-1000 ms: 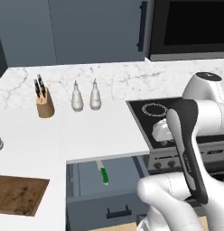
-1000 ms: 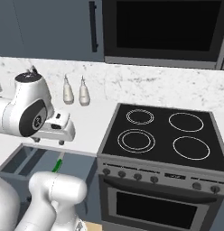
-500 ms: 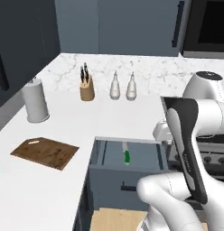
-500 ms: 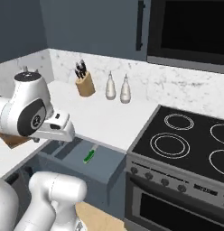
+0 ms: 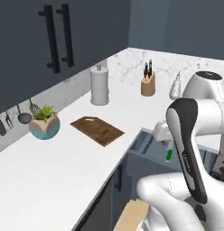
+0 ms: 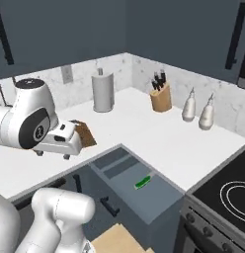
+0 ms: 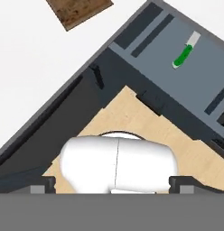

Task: Pick up the knife from the drawer and place it on the cutting board. Then place the meat from the plate to the cutting board.

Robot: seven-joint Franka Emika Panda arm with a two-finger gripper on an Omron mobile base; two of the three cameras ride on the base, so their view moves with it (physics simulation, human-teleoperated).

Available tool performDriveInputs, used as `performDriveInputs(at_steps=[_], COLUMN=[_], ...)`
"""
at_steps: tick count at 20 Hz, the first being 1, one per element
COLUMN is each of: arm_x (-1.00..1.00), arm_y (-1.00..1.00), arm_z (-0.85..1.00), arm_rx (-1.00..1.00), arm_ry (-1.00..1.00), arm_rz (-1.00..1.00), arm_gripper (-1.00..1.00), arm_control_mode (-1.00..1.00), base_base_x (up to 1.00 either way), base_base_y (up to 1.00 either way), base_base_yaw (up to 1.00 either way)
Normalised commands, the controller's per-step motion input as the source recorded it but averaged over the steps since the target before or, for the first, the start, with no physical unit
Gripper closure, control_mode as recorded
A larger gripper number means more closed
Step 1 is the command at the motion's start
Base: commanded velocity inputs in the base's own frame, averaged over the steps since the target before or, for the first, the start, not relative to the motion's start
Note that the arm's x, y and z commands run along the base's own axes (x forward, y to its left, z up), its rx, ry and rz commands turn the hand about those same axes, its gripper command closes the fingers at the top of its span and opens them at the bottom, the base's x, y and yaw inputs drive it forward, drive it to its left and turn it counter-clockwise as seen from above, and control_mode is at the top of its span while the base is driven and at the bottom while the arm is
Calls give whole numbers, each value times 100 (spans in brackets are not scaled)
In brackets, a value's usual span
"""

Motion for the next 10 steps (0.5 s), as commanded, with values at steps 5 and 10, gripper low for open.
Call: performDriveInputs(at_steps=[5, 10], arm_x=[0, 0], arm_y=[0, 0], arm_z=[0, 0], arm_rx=[0, 0], arm_ry=[0, 0], arm_rz=[0, 0], arm_gripper=[-100, -100], arm_control_mode=[100, 100], base_base_x=[0, -9], base_base_y=[31, 15], base_base_yaw=[67, 54])
